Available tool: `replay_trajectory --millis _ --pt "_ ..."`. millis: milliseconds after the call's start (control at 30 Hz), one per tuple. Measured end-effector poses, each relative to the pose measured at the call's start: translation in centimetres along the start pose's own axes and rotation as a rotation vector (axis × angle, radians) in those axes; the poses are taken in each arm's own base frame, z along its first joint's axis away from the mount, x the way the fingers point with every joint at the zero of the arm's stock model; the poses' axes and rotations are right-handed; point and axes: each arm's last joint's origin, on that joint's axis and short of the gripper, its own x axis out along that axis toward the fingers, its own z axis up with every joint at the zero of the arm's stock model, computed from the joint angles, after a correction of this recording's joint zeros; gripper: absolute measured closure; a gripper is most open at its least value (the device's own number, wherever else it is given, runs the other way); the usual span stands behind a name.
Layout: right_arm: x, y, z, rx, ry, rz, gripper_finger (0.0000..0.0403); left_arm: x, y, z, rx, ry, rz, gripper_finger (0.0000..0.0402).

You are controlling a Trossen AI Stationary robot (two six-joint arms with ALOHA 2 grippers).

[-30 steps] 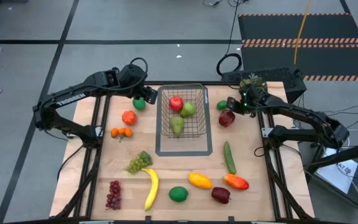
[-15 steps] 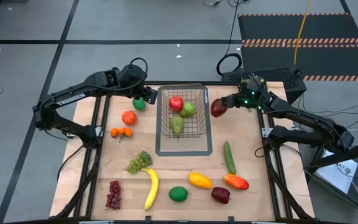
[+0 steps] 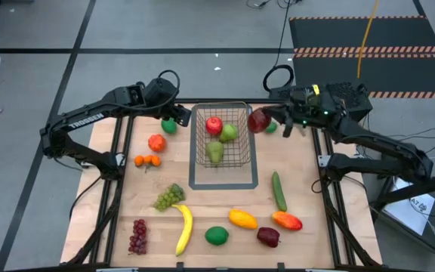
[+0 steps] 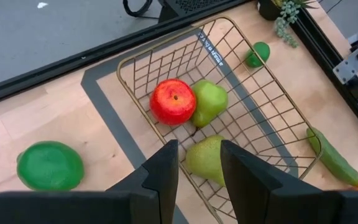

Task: Build produce basket
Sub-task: Put the top dark red apple into the gold wire basket

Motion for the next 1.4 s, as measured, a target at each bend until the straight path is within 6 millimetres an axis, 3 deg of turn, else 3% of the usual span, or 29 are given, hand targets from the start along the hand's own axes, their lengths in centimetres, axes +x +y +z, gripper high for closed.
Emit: replay_trajectory --millis 200,400,833,1400 --pt "0.0 2.5 2.5 -0.311 -0.147 0.118 0.0403 0.0 0.0 0.0 0.030 -0.001 0.000 0.0282" --pt "0.0 4.0 3.0 -0.603 -0.243 0.191 0.0403 0.0 0.0 0.0 0.060 0.007 -0.012 0.0282" --pt "0.0 5.0 3.0 -0.714 -0.294 0.146 0.0403 -0.1 -0.9 -0.7 0.092 0.089 -0.129 0.0282" --pt "0.0 5.3 2.8 -0.733 -0.295 0.163 0.0403 -0.6 -1.8 -2.7 0.160 0.188 -0.106 0.0282"
